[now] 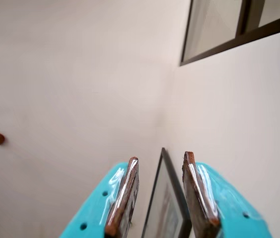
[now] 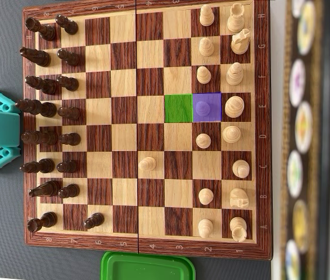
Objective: Play chess
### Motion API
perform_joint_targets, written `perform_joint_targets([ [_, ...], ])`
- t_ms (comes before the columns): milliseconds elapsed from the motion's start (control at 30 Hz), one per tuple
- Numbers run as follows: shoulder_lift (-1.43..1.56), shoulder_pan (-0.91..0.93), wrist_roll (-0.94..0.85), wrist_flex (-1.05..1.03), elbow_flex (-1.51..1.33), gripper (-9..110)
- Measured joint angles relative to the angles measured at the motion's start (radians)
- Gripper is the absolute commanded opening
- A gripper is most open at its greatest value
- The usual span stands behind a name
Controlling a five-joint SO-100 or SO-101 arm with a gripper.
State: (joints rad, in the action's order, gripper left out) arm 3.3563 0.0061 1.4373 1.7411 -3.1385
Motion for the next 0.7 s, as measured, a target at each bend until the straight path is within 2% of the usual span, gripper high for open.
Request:
perform_joint_targets([
  [167, 0.000, 0.000, 0.000, -0.153, 0.043, 14],
  [433, 0.000, 0.000, 0.000, -0.511, 0.178, 14],
  [700, 0.000, -0.005, 0.000, -1.045, 0.331, 14],
])
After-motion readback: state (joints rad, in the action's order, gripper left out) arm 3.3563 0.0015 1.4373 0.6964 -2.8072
